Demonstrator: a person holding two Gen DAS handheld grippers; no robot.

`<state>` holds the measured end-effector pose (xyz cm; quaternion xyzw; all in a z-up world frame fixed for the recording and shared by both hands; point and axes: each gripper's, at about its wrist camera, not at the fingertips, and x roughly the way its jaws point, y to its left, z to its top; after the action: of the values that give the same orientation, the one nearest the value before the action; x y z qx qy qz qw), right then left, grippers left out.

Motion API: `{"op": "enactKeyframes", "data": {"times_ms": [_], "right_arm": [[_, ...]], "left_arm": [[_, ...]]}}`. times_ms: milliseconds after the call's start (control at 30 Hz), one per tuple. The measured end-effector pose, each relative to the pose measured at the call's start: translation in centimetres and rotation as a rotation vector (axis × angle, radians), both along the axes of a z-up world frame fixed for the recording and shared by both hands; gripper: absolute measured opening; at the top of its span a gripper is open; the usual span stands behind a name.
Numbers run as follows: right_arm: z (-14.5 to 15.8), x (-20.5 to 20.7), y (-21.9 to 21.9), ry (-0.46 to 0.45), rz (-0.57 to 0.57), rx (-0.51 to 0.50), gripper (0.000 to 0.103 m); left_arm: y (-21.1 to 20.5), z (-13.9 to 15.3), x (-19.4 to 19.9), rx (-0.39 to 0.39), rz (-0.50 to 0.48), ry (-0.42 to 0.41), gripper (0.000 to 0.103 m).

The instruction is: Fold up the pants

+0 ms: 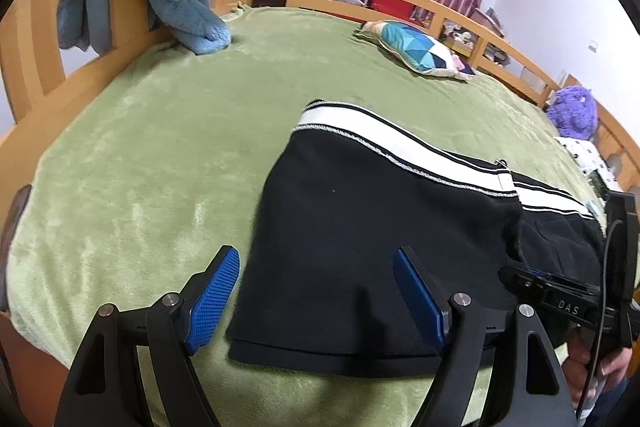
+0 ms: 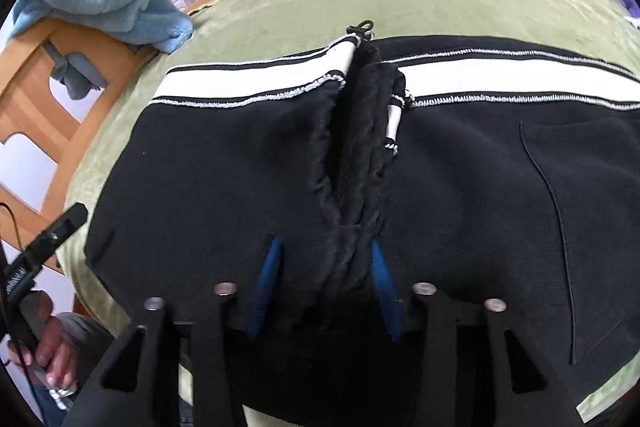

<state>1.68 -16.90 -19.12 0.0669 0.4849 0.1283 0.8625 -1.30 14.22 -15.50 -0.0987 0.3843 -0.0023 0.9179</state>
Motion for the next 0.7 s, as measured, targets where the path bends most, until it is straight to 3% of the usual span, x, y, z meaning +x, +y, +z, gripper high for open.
{"op": "enactKeyframes", "data": {"times_ms": [133, 200, 267, 400, 567, 700], "right_arm": [[1.2, -0.6, -1.7, -0.035, -0.003, 0.098, 0.015], [2.0, -1.0, -2.7, -0.063, -0.022, 0.168, 0.013], [1.8, -0.9, -2.8, -0.064, -0.025, 0.153, 0.013], [-0.6, -0.3, -1.5, -0.005, 0.019, 0.074, 0.023], [1.5, -0.6, -1.9, -0.072, 0.033, 0.044, 0.040], [3.0, -0.9, -4.1, -0.130, -0.016, -0.043, 0.041]], "left_arm": [[-0.2, 0.2, -0.1, 0.033, 0.018, -0.002, 0.078], [0.0, 0.0, -0.1, -0.006, -0.012, 0.005, 0.078], [0.2, -0.4, 0.0, -0.038, -0.030, 0.039, 0.078], [0.7, -1.1, 0.2, -0.089, -0.055, 0.067, 0.078], [2.3, -3.1, -0.1, -0.180, -0.018, 0.097, 0.078], [3.7, -5.0, 0.5, -0.267, 0.008, 0.165, 0.078]]}}
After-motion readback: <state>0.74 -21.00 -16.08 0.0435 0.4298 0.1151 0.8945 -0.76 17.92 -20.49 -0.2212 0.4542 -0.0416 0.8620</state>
